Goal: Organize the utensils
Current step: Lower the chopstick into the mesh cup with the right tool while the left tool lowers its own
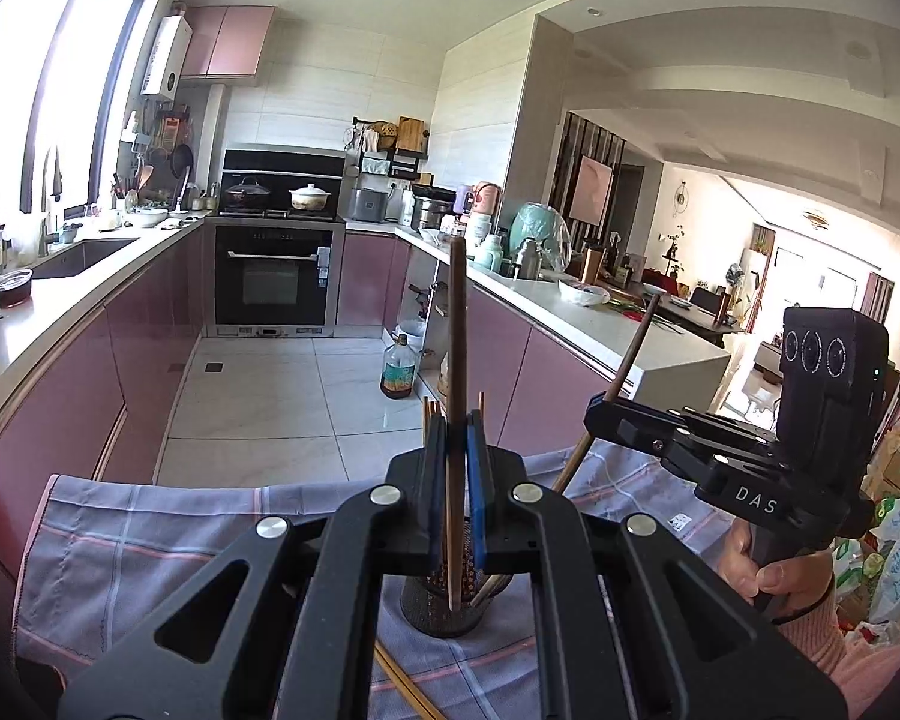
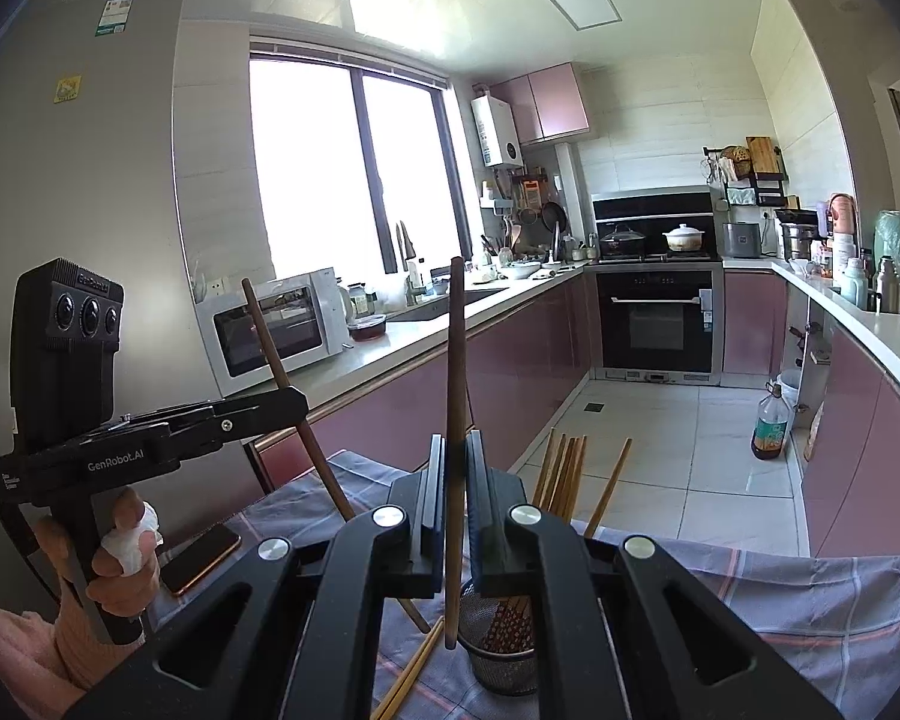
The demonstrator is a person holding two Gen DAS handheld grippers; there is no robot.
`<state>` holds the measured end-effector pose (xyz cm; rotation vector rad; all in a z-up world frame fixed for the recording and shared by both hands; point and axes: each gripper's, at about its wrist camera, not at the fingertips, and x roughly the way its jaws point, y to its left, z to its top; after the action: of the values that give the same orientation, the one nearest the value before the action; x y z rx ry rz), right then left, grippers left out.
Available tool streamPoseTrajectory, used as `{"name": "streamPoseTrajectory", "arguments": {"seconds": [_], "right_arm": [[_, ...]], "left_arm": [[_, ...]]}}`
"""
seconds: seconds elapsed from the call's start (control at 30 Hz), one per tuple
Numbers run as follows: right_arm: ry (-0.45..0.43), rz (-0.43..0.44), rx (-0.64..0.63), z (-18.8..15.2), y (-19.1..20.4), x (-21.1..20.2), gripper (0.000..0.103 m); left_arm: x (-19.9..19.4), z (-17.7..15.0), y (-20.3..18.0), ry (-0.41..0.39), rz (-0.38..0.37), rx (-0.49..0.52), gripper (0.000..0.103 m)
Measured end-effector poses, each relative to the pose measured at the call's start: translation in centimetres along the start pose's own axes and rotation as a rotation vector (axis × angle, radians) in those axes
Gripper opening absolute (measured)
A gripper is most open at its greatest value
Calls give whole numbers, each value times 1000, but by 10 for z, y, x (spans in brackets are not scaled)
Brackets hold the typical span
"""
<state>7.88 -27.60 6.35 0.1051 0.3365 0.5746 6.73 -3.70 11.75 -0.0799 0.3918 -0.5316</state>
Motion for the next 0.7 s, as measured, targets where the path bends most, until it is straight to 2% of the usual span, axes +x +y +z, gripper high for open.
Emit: {"name": "streamPoseTrajectory", "arguments": {"seconds": [0.33,0.7], "right_arm": [[-22,-21,22,1,-10,-1,5],[20,-58,41,-4,-17,22,5]], "left_arm": [[18,15,-15,-2,13,19,7],[54,12,-22,59,12,19,7]]}}
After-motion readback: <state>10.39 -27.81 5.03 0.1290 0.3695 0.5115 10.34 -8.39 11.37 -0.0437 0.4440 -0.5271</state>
